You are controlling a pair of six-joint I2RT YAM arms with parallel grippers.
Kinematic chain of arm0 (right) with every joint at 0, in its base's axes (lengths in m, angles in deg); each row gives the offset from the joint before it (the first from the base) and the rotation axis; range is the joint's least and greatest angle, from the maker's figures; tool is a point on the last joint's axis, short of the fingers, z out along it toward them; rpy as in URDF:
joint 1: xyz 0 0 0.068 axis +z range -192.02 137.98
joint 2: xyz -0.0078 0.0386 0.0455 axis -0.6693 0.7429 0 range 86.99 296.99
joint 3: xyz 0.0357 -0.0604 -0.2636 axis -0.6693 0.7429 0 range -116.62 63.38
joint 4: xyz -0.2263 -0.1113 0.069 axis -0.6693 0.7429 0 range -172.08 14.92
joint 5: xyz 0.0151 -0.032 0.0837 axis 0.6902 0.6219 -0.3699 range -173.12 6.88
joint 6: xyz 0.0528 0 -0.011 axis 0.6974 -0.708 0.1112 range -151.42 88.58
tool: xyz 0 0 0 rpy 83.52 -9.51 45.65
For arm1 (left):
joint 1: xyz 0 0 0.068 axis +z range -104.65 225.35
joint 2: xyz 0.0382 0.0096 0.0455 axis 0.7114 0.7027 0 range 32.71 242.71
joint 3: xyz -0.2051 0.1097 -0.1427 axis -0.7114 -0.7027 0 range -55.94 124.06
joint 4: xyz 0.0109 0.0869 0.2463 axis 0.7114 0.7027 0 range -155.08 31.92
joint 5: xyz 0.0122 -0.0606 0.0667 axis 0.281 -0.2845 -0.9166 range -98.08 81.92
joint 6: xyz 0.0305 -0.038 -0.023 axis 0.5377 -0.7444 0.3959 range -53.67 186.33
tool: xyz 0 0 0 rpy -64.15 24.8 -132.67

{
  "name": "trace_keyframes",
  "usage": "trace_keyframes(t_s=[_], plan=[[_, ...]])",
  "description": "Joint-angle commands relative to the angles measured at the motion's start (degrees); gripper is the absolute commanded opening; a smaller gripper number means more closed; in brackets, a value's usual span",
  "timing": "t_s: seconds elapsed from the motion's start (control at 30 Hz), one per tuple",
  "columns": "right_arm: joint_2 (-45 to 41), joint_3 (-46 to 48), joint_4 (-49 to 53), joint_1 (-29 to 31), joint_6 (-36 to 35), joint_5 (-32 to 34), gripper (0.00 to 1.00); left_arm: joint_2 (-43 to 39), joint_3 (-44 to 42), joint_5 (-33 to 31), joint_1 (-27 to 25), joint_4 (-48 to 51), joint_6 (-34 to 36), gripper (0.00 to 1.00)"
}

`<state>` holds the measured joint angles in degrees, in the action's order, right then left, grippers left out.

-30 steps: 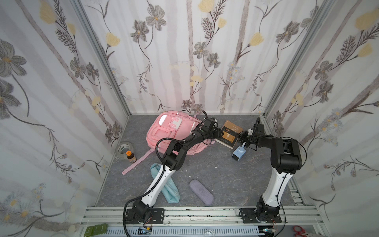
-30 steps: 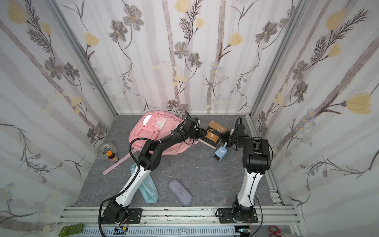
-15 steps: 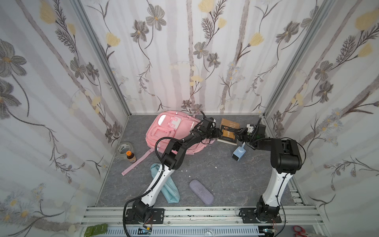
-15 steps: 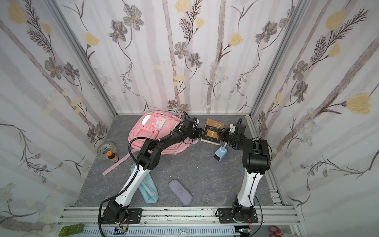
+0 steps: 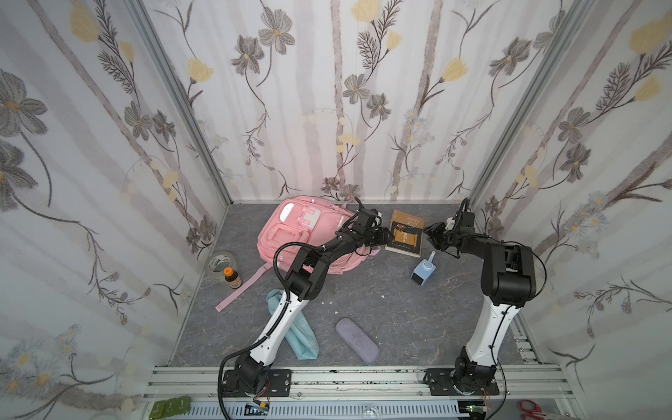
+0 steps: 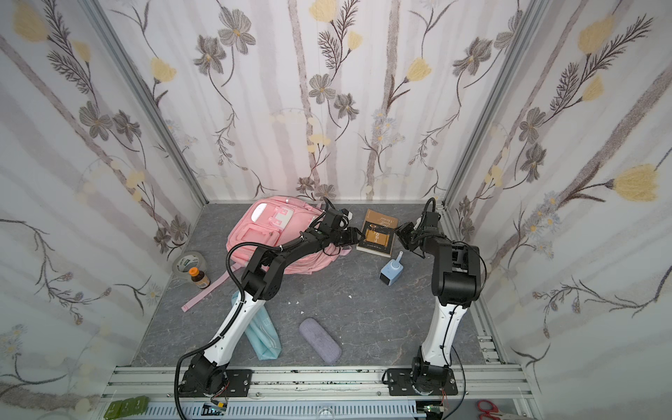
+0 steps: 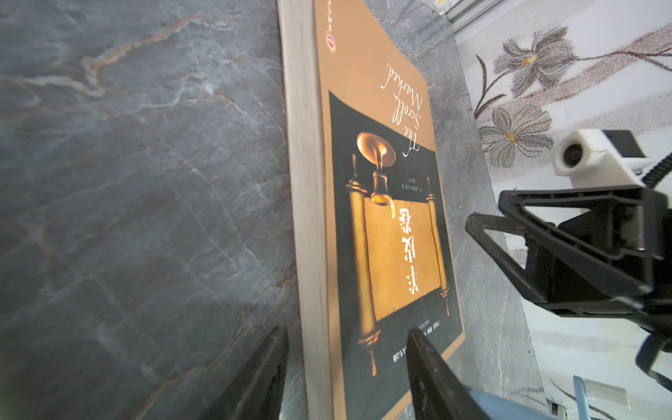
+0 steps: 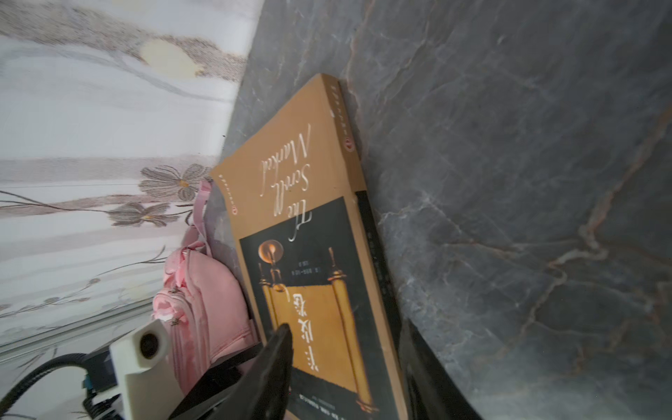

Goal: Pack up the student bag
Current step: 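Grasp the brown paperback's opposite edges with the left and right grippers, then lift the brown paperback upright off the table with both grippers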

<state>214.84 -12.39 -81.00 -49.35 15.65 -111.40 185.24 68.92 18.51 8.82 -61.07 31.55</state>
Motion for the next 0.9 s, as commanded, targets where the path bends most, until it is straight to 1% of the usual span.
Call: trace_keyframes(t_s=[0.0, 0.17, 0.27, 0.33, 0.6, 0.7, 0.87], plan=[[1.0, -1.7, 5.3, 0.0, -3.3, 1.8, 0.49, 0.5, -0.8, -1.2, 0.2, 10.4, -2.0, 0.56], [3.5, -6.3, 10.3, 0.0, -6.0, 0.2, 0.5, 0.5, -0.3, -2.0, -0.1, 10.6, -2.6, 0.56], [6.7, -12.5, 18.5, 0.1, -10.0, 0.1, 0.5, 0.8, -0.1, -2.4, -0.4, 10.6, -3.3, 0.56], [8.6, -15.5, 22.2, 0.1, -12.2, 0.0, 0.5, 0.9, 0.3, -2.7, -0.5, 10.8, -3.4, 0.56], [10.7, -18.4, 23.6, -0.3, -14.7, -3.3, 0.5, 1.6, 1.4, -2.6, -0.9, 10.5, -4.1, 0.56], [12.7, -21.3, 25.6, -0.5, -16.0, -5.8, 0.5, 1.7, 1.5, -1.8, -1.1, 9.7, -4.7, 0.56], [15.3, -24.7, 26.6, -1.1, -17.9, -12.0, 0.49, 2.2, 1.8, -0.3, -1.3, 8.8, -5.7, 0.56]])
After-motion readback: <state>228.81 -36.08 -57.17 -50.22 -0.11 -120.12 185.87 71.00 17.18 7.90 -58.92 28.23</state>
